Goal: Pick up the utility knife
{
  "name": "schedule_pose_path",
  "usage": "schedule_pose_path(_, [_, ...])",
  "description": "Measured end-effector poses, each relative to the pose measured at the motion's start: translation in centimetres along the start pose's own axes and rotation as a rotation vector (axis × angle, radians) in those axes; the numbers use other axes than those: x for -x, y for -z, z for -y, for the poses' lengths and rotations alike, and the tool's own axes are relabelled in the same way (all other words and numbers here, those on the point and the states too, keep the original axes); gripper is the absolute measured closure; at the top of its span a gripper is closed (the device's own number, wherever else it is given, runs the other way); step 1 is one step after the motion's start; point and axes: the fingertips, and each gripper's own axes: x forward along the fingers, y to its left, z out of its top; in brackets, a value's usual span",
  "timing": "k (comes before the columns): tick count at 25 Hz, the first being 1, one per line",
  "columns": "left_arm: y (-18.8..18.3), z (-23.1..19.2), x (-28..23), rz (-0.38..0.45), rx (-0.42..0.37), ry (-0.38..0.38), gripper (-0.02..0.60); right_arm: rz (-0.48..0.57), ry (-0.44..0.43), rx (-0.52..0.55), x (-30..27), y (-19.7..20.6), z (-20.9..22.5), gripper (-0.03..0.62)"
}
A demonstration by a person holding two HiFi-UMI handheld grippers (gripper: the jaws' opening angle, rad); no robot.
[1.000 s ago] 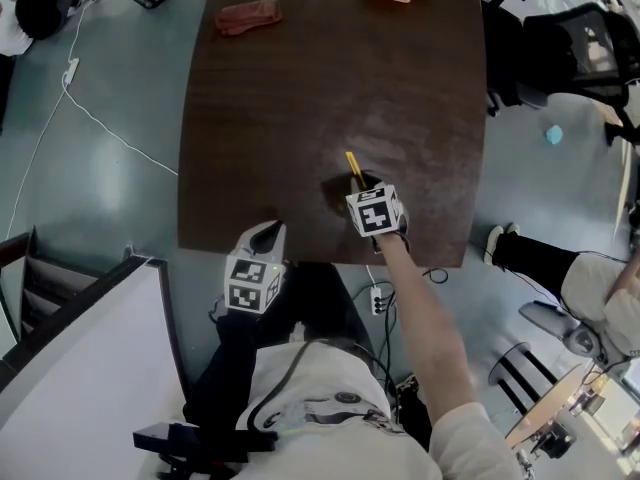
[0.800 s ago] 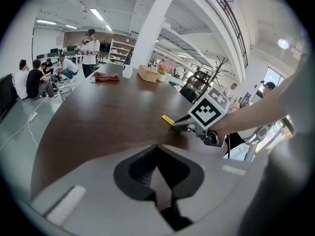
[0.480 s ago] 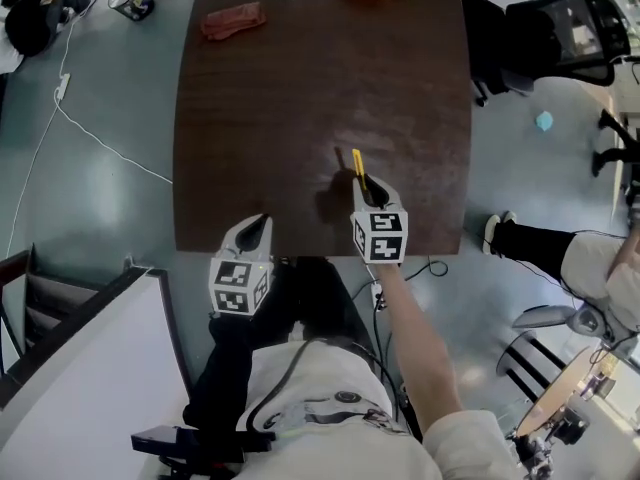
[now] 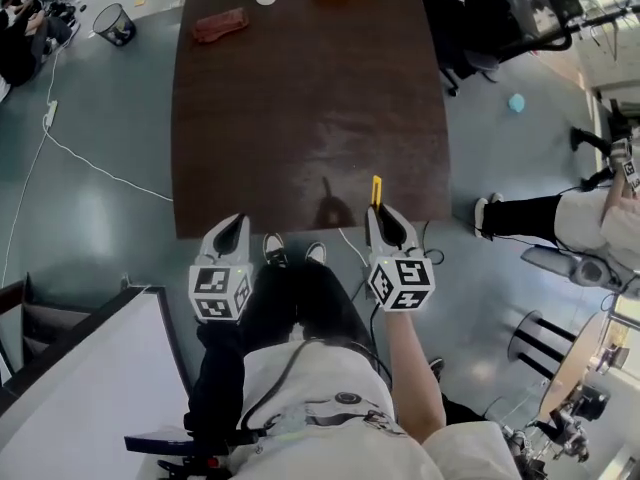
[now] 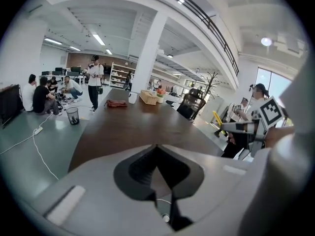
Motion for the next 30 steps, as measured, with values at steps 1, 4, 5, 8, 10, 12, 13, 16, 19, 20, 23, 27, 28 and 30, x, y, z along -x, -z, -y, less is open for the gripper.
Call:
schedule_pose_path(1, [0.5,0.2,0.6,0.005,0.002,-0.003,0.581,0.016,-0.001,-0.005,1.1,0.0,-0.4,0.540])
schedule_pose_path(4, [1.5,1.0,2.9,0.026,0.001,-0.013,0.581,0.069,-0.019,-0.018,4.3,-0.2,-1.7,0.540])
schedule_pose_path(5, [1.6,1.3,3.7,0.037,-0.001,-0.018,0.581,0.089,-0.028,-0.019,5.3,-0.4,-2.0,0.540])
schedule_pose_path(8, [1.9,2.4,6.0,0.080,-0.018,-0.034,0.581,0.152,-0.055,-0.009,8.2,-0.9,-2.9,0.541])
schedule_pose_path(10, [2.5,3.4,7.7,0.105,-0.031,-0.043,0.583,0.192,-0.073,-0.002,10.4,-0.7,-3.4,0.540])
schedule_pose_path(12, [3.5,4.6,9.8,0.127,-0.046,-0.053,0.581,0.227,-0.092,0.006,13.1,-0.1,-3.8,0.540])
schedule_pose_path(13, [4.3,5.4,11.0,0.136,-0.050,-0.059,0.581,0.240,-0.101,0.015,14.6,0.4,-4.0,0.540])
schedule_pose_path(16, [7.5,7.7,14.8,0.151,-0.044,-0.086,0.583,0.268,-0.122,0.042,19.8,2.6,-4.4,0.540])
schedule_pose_path(19, [11.1,9.6,18.4,0.146,-0.035,-0.120,0.583,0.277,-0.139,0.036,24.5,5.0,-4.3,0.540])
schedule_pose_path(20, [12.0,9.9,19.6,0.146,-0.030,-0.133,0.583,0.279,-0.146,0.032,25.7,5.7,-4.3,0.540])
schedule_pose_path(23, [13.0,10.4,22.8,0.157,-0.028,-0.161,0.582,0.288,-0.163,0.026,28.2,6.7,-4.6,0.540])
schedule_pose_path(27, [13.3,10.5,26.1,0.169,-0.030,-0.190,0.581,0.298,-0.180,0.015,30.3,7.3,-5.8,0.540])
schedule_pose_path(28, [13.4,10.6,26.7,0.171,-0.030,-0.194,0.581,0.297,-0.182,0.014,30.8,7.6,-6.1,0.540])
schedule_pose_path(30, [13.8,10.9,27.5,0.171,-0.031,-0.195,0.583,0.296,-0.182,0.018,31.7,8.1,-6.5,0.540])
